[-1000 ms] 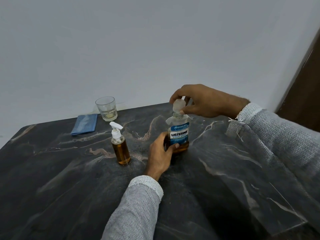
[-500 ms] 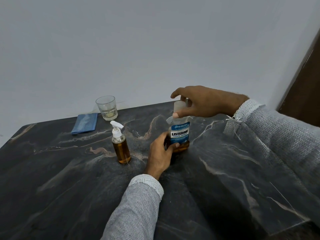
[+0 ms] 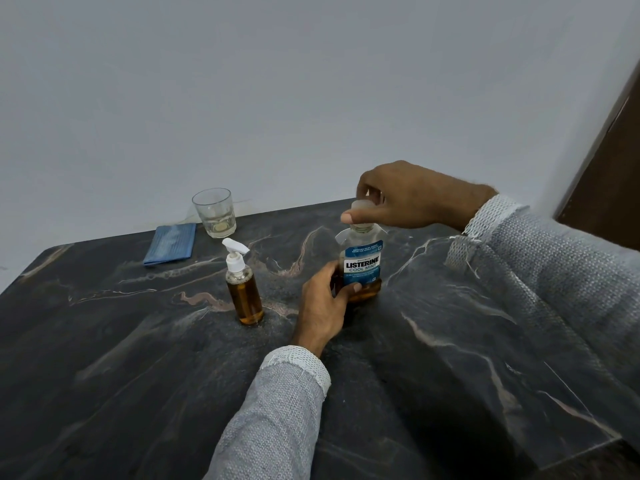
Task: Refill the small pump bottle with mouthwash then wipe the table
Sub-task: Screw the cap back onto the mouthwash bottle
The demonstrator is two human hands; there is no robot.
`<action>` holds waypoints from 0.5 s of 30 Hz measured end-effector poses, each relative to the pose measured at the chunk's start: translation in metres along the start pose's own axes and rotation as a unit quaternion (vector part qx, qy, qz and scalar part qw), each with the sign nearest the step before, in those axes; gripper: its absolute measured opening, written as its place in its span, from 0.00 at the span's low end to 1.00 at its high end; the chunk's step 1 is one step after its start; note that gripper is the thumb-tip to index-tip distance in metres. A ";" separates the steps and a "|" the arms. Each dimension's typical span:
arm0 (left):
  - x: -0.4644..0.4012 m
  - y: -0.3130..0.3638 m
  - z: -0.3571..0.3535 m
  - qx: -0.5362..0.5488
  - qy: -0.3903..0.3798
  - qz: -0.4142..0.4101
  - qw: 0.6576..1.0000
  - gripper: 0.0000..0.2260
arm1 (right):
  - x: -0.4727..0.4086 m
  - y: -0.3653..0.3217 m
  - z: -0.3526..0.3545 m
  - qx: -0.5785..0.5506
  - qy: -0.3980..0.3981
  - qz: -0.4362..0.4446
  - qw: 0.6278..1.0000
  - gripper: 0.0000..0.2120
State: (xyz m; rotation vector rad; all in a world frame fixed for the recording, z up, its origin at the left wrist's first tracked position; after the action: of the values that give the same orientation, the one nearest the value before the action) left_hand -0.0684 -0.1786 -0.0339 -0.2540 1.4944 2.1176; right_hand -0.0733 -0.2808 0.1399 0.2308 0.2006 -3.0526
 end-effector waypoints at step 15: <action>-0.002 -0.002 0.002 -0.010 0.003 -0.004 1.000 0.19 | 0.002 -0.010 0.000 0.031 0.020 0.024 0.999 0.18</action>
State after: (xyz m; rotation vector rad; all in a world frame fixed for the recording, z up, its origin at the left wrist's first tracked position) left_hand -0.0659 -0.1766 -0.0336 -0.2742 1.4741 2.1274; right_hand -0.0761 -0.2706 0.1408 0.2970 0.1022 -3.0115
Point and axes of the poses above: each hand's wrist, its own x-axis away from the middle knuckle, its own z-axis out of the back of the hand, y = z × x, the point moved 10 cm from there along -x, towards the middle knuckle, and after that the axes turned 13 degrees about -z, right-handed, at the moved point
